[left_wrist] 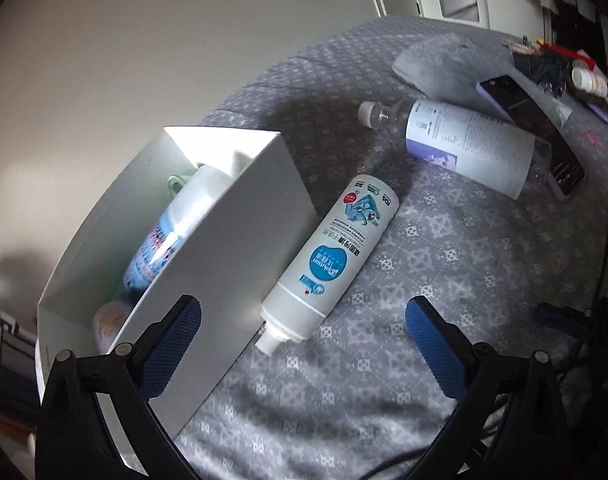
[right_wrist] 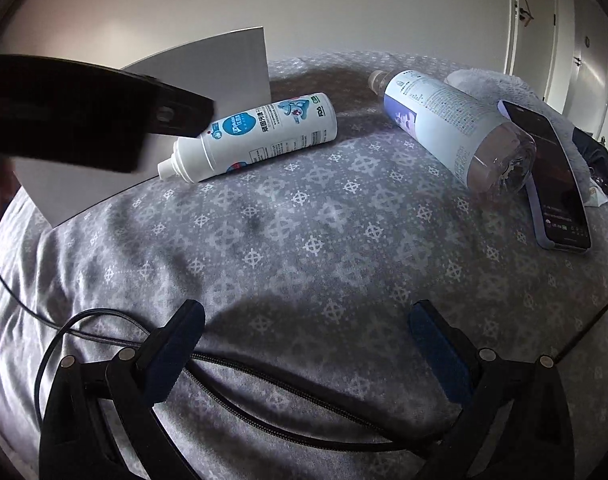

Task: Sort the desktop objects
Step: 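Move the left gripper to the white foam bottle, then grasp the white foam bottle with the left gripper and lift, then carry the white foam bottle into the box and open the left gripper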

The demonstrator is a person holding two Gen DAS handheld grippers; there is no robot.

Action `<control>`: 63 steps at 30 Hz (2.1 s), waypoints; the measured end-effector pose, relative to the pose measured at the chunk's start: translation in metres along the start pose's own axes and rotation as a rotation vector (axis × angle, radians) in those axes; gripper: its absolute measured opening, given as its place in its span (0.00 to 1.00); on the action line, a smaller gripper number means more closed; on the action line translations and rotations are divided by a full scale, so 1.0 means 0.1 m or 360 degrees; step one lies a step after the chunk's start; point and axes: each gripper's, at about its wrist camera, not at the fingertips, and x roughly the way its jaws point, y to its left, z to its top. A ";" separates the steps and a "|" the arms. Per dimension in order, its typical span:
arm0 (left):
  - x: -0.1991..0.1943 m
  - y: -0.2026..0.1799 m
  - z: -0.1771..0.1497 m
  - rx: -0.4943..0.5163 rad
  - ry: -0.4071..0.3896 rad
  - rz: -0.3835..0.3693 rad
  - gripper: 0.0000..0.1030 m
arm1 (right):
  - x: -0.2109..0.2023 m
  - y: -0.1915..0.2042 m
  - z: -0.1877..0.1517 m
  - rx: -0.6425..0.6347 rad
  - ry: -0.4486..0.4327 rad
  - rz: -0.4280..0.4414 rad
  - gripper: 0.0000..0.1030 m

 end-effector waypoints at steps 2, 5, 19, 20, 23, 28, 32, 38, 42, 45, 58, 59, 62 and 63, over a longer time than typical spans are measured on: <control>0.18 -0.08 0.08 0.0084 0.0055 0.0004 1.00 | -0.04 -0.04 -0.01 0.0046 -0.0020 0.0043 1.00; 0.39 -0.20 0.13 0.0182 0.0112 -0.0053 1.00 | -0.07 -0.09 -0.02 0.0088 -0.0036 0.0095 1.00; 0.39 -0.35 0.17 0.0234 0.0258 -0.0427 0.99 | -0.08 -0.07 -0.03 0.0096 -0.0046 0.0124 1.00; 0.42 -0.35 0.17 0.0235 0.0273 -0.0402 0.99 | -0.09 -0.06 -0.03 0.0091 -0.0044 0.0120 1.00; 0.67 -0.40 0.23 0.0179 0.0366 -0.0295 0.99 | -0.10 -0.03 -0.05 0.0082 -0.0044 0.0113 1.00; 0.94 -0.14 0.26 -0.0310 0.0530 -0.0520 0.99 | -0.08 -0.03 -0.04 0.0095 -0.0036 0.0070 1.00; 0.77 -0.18 0.22 -0.0323 0.0522 -0.0732 0.71 | -0.09 -0.01 -0.05 0.0064 -0.0027 0.0063 1.00; 0.74 -0.35 0.19 -0.0222 0.0564 -0.0765 0.77 | -0.10 0.02 -0.06 0.0060 -0.0026 0.0067 1.00; 0.83 -0.48 0.31 -0.0340 0.0590 -0.0700 1.00 | -0.10 0.03 -0.06 0.0062 -0.0027 0.0069 1.00; 0.87 -0.55 0.37 -0.0357 0.0581 -0.0579 1.00 | -0.11 0.04 -0.06 0.0066 -0.0030 0.0081 1.00; -0.07 -0.11 -0.01 -0.0447 0.0209 -0.0552 0.42 | -0.13 0.18 -0.08 0.0037 -0.0021 0.0047 1.00; -0.10 -0.13 0.02 -0.0467 0.0161 -0.0566 0.42 | -0.14 0.18 -0.08 0.0036 -0.0020 0.0046 1.00; -0.53 0.06 0.01 -0.0528 0.0016 -0.0559 0.42 | -0.14 0.19 -0.07 0.0036 -0.0019 0.0046 1.00; -0.62 0.15 0.04 -0.0553 -0.0029 -0.0552 0.42 | -0.14 0.19 -0.06 0.0036 -0.0019 0.0045 1.00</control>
